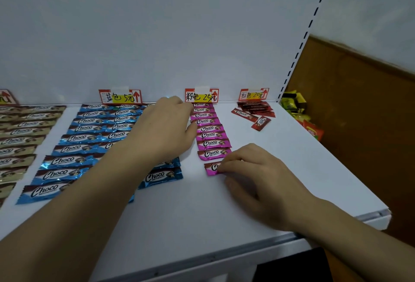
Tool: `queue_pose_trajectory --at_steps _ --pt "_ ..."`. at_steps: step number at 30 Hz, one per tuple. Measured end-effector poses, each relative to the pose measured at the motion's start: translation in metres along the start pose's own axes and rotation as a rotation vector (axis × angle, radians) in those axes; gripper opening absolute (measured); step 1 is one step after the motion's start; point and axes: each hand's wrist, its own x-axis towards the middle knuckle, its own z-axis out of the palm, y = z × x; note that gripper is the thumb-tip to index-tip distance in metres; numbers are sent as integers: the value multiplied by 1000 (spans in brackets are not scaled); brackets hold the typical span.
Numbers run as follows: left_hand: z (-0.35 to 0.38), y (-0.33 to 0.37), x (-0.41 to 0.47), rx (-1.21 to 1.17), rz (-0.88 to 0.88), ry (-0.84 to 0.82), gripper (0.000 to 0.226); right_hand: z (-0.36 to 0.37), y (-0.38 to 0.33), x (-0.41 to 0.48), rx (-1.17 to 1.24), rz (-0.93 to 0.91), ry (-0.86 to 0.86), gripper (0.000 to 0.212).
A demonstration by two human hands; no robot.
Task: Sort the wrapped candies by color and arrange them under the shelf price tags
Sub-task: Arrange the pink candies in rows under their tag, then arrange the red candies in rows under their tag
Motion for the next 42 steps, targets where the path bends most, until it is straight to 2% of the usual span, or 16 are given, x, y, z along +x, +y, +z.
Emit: queue_pose_trajectory --at_steps 16,22,26,31,37,39,42 --pt "5 0 2 41 -7 -6 42 1 0 1 -20 23 -49 43" --pt "-1 6 -2 45 16 -37 38 -13 16 -3 53 187 41 40" --pt "-11 33 21 91 144 -108 33 -41 57 -14 0 327 84 26" --pt "23 92 106 -13 345 -231 52 -47 108 -4 -58 405 64 18" --pt "93 116 153 13 339 -237 89 -25 127 -13 -86 367 93 16" --pt "107 116 154 -15 283 -175 89 -26 125 -18 -54 357 109 19" --pt "115 116 157 -88 217 -115 75 -26 124 -19 -44 330 120 20"
